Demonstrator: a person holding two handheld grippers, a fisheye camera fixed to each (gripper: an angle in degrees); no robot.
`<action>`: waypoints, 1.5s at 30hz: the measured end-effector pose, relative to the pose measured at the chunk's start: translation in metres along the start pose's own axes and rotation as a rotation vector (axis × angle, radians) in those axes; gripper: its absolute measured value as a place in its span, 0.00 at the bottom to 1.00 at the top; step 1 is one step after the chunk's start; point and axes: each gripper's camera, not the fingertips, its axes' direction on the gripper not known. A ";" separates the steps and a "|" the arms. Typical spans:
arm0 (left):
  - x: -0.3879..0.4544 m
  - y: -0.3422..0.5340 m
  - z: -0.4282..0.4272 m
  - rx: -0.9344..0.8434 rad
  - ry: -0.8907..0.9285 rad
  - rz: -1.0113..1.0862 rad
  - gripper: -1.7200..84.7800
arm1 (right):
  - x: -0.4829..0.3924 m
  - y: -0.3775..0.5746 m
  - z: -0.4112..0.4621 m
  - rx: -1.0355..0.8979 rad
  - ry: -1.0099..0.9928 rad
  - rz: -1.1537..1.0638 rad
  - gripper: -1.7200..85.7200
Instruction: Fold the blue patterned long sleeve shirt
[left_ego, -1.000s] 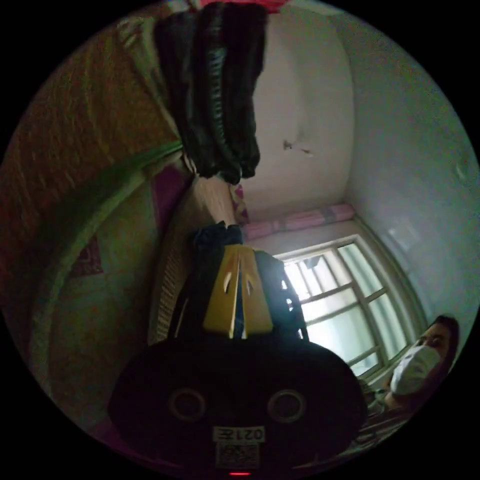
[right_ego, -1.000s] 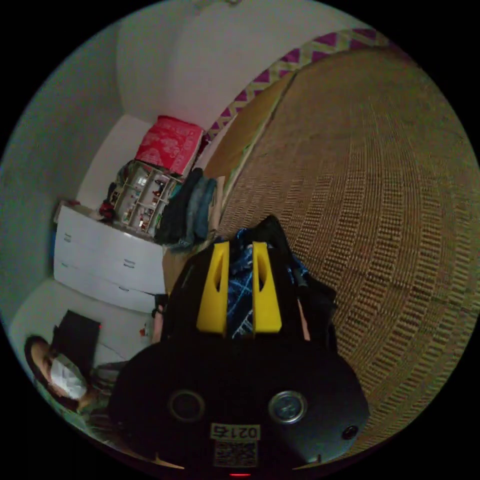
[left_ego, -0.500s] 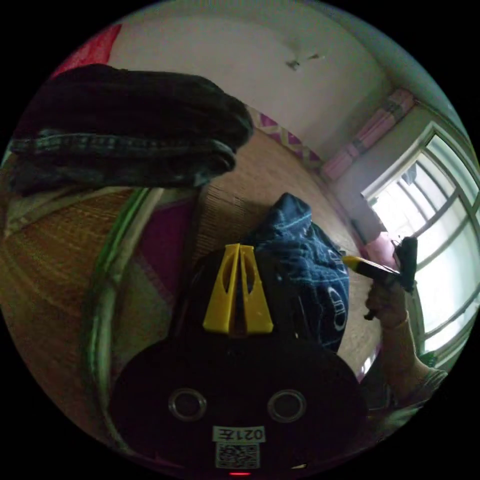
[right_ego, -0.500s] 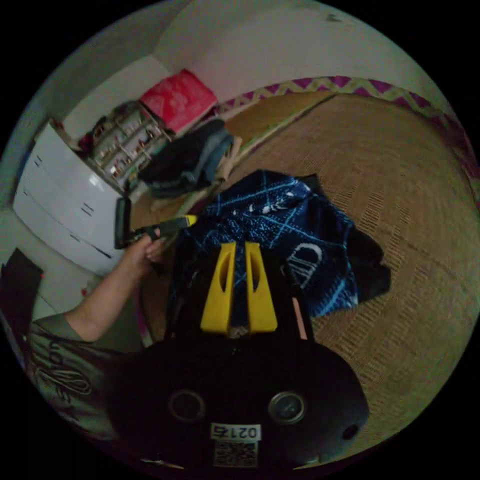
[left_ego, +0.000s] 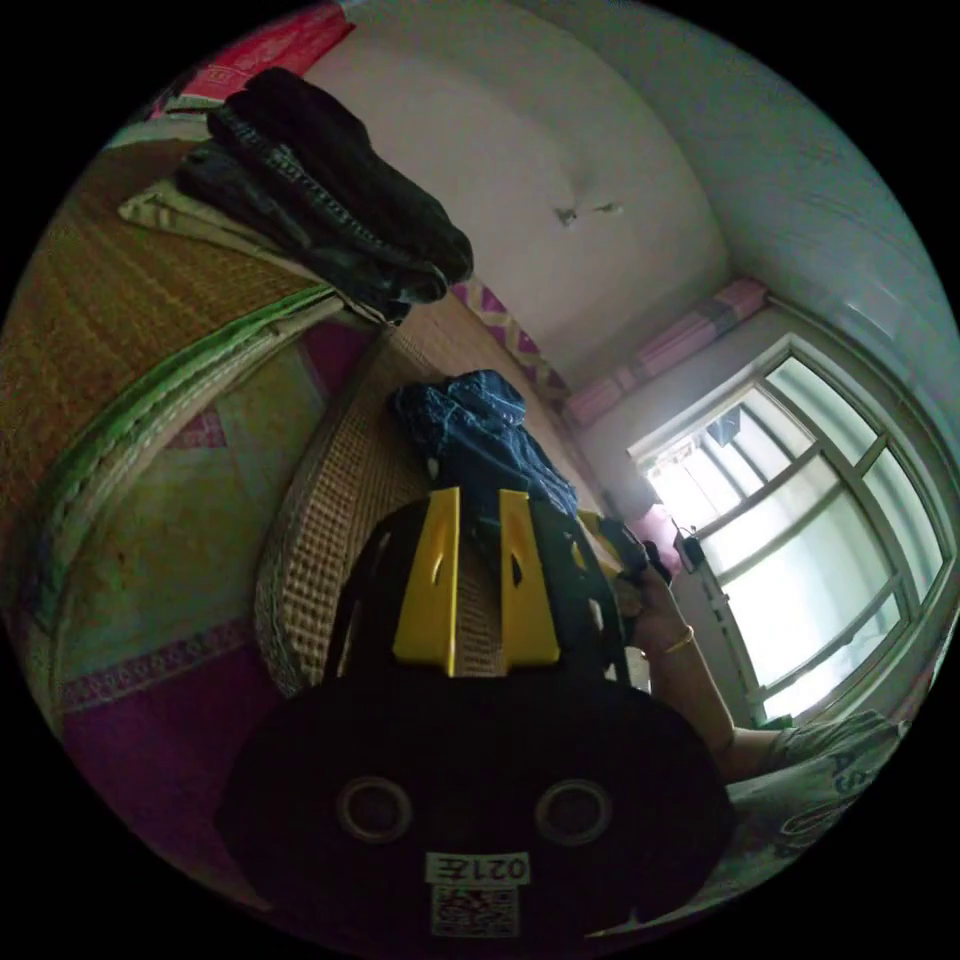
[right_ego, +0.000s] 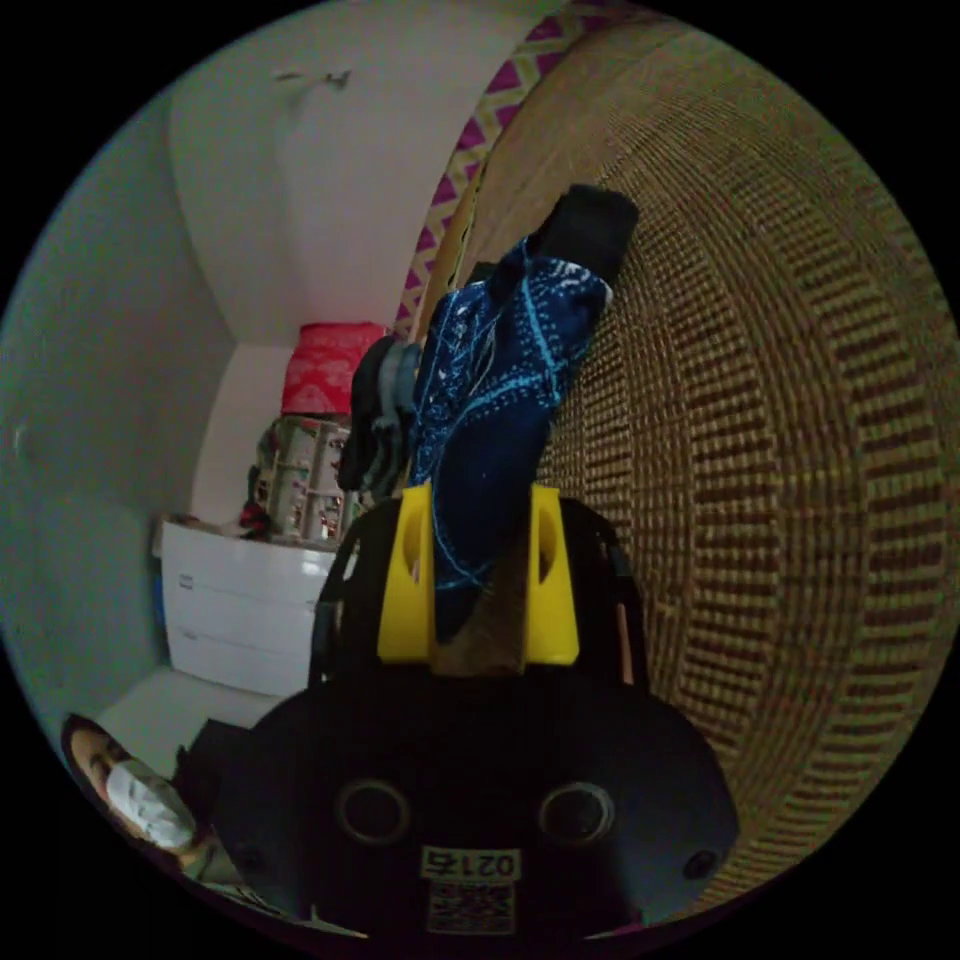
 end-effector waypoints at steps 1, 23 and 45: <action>0.003 0.009 0.002 0.015 -0.006 0.004 0.07 | 0.004 -0.005 0.003 0.033 -0.030 0.047 0.16; 0.074 0.065 0.043 0.005 -0.129 -0.015 0.01 | -0.017 -0.251 -0.232 0.165 0.471 0.047 0.08; 0.250 0.151 0.172 -0.153 -0.431 0.456 0.08 | -0.134 -0.125 -0.187 0.230 0.860 -0.330 0.19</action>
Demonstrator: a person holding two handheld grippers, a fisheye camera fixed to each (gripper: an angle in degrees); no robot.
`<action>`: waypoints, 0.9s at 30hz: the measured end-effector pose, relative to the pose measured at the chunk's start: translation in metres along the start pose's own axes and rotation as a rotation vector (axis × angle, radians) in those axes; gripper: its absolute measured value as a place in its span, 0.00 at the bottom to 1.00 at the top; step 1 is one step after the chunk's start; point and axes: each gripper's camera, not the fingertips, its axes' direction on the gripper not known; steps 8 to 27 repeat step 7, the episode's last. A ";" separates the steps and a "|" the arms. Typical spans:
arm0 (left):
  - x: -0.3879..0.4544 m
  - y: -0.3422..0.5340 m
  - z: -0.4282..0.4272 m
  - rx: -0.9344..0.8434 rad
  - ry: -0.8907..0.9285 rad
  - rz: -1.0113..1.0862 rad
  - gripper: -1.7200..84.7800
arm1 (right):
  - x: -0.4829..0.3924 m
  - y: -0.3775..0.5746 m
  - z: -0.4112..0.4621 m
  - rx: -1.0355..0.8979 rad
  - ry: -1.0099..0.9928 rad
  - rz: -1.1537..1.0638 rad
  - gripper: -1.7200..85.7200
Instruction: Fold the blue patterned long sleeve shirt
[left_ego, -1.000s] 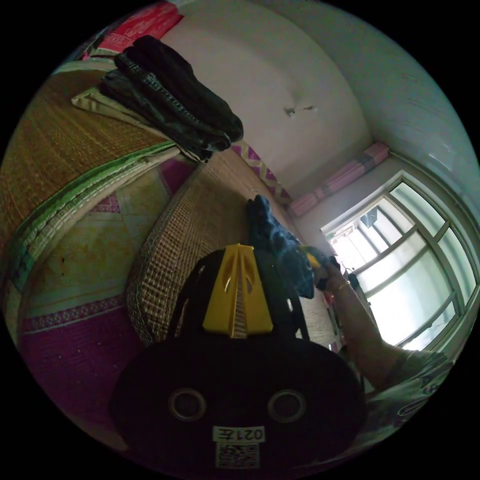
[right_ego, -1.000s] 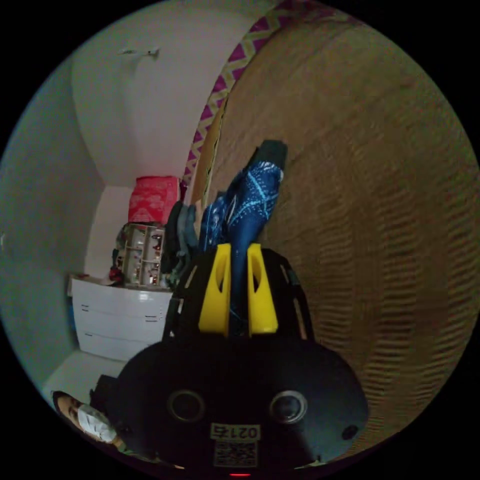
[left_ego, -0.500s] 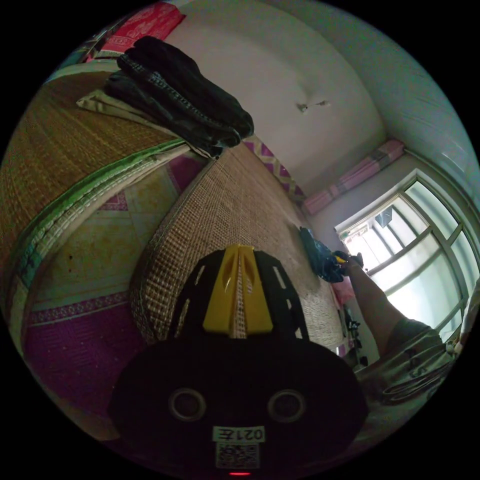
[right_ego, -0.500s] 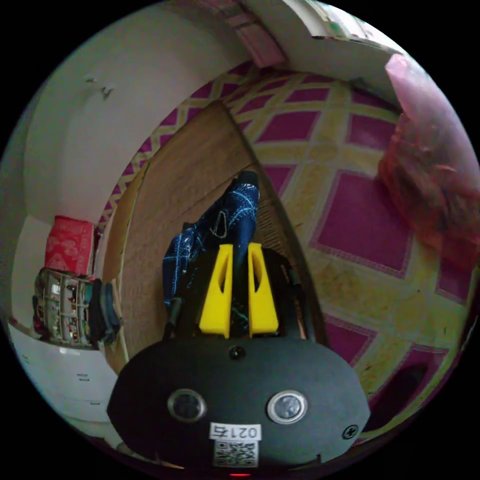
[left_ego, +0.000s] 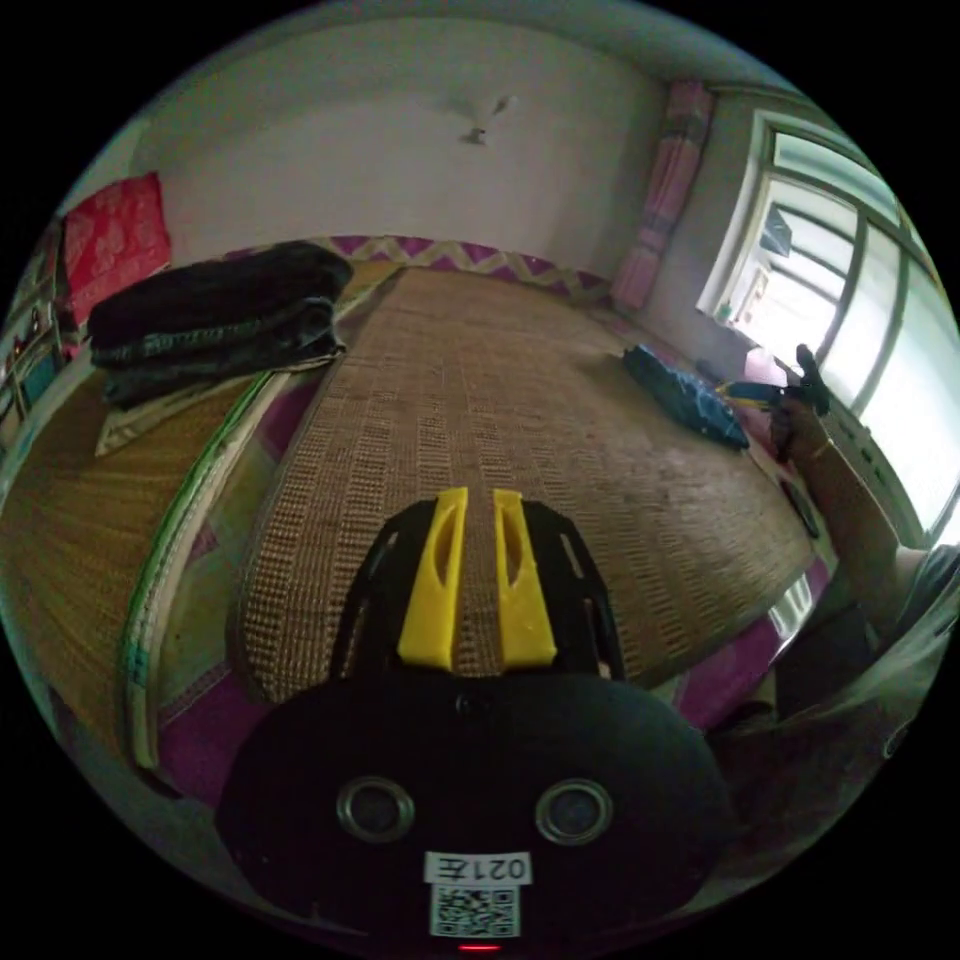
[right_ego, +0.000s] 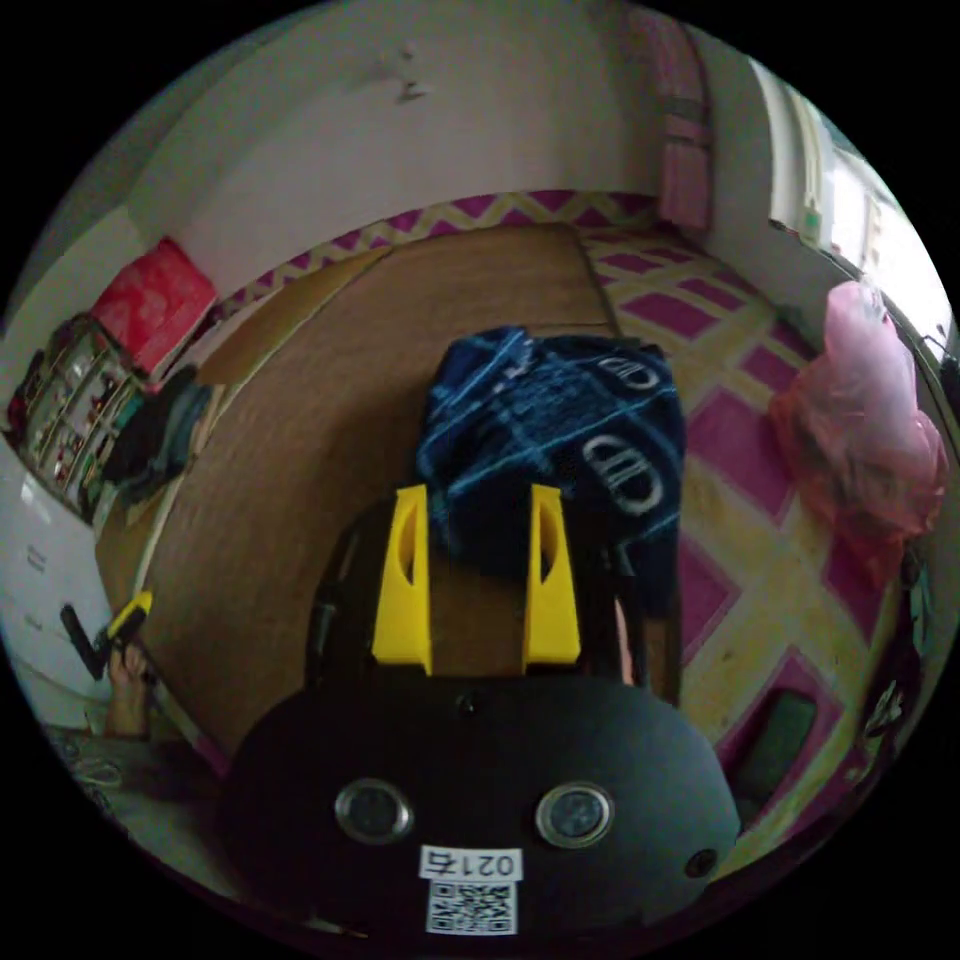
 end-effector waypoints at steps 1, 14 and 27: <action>0.014 -0.002 0.003 0.001 0.014 0.018 0.12 | -0.029 0.026 -0.004 -0.018 -0.009 -0.029 0.21; 0.051 -0.015 0.044 -0.166 -0.051 -0.040 0.24 | -0.140 0.148 0.004 -0.116 0.059 -0.056 0.32; 0.051 -0.015 0.044 -0.166 -0.051 -0.040 0.24 | -0.140 0.148 0.004 -0.116 0.059 -0.056 0.32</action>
